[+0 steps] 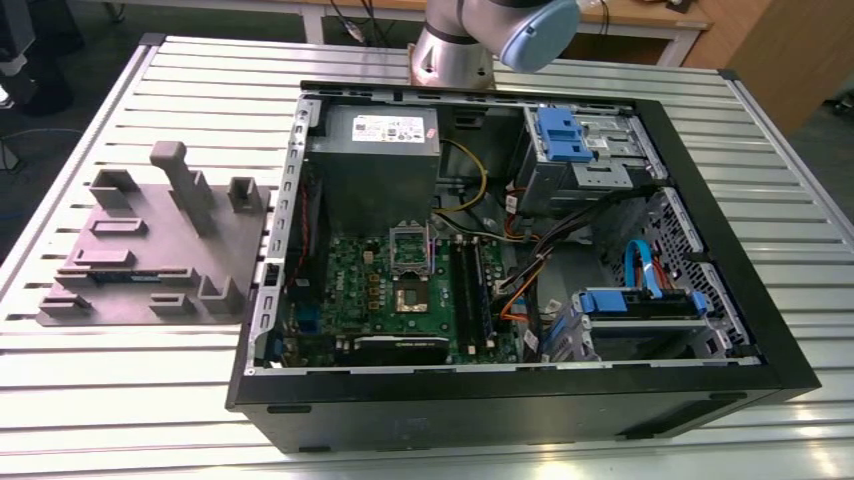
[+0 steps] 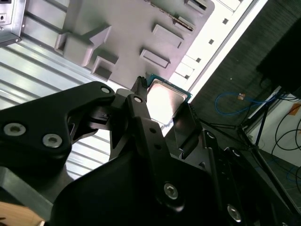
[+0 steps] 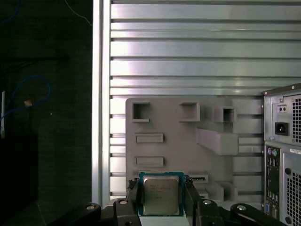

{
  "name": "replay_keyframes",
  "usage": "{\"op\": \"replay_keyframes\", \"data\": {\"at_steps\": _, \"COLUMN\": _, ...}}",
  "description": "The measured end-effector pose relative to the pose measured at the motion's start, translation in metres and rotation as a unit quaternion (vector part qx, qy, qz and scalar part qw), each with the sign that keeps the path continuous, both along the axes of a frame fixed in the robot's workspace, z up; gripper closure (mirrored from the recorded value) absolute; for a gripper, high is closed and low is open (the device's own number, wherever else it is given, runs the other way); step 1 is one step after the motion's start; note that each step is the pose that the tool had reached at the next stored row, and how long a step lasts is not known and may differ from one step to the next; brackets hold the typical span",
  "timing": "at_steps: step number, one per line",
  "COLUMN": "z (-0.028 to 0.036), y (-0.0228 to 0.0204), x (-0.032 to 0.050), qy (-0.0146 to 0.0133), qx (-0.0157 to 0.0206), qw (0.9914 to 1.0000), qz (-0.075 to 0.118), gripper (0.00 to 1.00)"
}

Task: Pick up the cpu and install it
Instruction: 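Pick up the cpu and move it towards the insertion slot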

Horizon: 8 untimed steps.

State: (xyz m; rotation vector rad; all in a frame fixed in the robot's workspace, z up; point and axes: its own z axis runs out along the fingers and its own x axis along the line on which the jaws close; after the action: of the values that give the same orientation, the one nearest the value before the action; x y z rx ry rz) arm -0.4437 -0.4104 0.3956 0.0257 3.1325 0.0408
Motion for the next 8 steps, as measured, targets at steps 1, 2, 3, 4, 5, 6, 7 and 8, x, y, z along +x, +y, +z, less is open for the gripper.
{"op": "replay_keyframes", "data": {"at_steps": 1, "z": 0.0000, "y": 0.0000, "x": 0.0007, "qy": 0.0000, "qx": 0.0000, "qw": 1.00000, "qz": 0.000, "gripper": 0.53}}
{"op": "replay_keyframes", "data": {"at_steps": 2, "z": 0.0001, "y": 0.0000, "x": 0.0018, "qy": 0.0000, "qx": -0.0001, "qw": 1.00000, "qz": 0.000, "gripper": 0.53}}
{"op": "replay_keyframes", "data": {"at_steps": 3, "z": 0.0001, "y": 0.0000, "x": 0.0027, "qy": 0.0000, "qx": -0.0001, "qw": 1.00000, "qz": 0.000, "gripper": 0.53}}
{"op": "replay_keyframes", "data": {"at_steps": 4, "z": 0.0000, "y": 0.0000, "x": 0.0035, "qy": 0.0000, "qx": 0.0000, "qw": 1.00000, "qz": 0.000, "gripper": 0.53}}
{"op": "replay_keyframes", "data": {"at_steps": 5, "z": 0.0000, "y": 0.0001, "x": 0.0038, "qy": 0.0000, "qx": 0.0000, "qw": 1.00000, "qz": 0.000, "gripper": 0.53}}
{"op": "replay_keyframes", "data": {"at_steps": 6, "z": 0.0000, "y": 0.0000, "x": 0.0039, "qy": 0.0000, "qx": 0.0000, "qw": 1.00000, "qz": 0.000, "gripper": 0.53}}
{"op": "replay_keyframes", "data": {"at_steps": 7, "z": 0.0000, "y": 0.0000, "x": 0.0041, "qy": 0.0000, "qx": 0.0000, "qw": 1.00000, "qz": 0.000, "gripper": 0.53}}
{"op": "replay_keyframes", "data": {"at_steps": 8, "z": 0.0001, "y": 0.0000, "x": 0.0043, "qy": 0.0001, "qx": -0.0001, "qw": 1.00000, "qz": 0.000, "gripper": 0.53}}
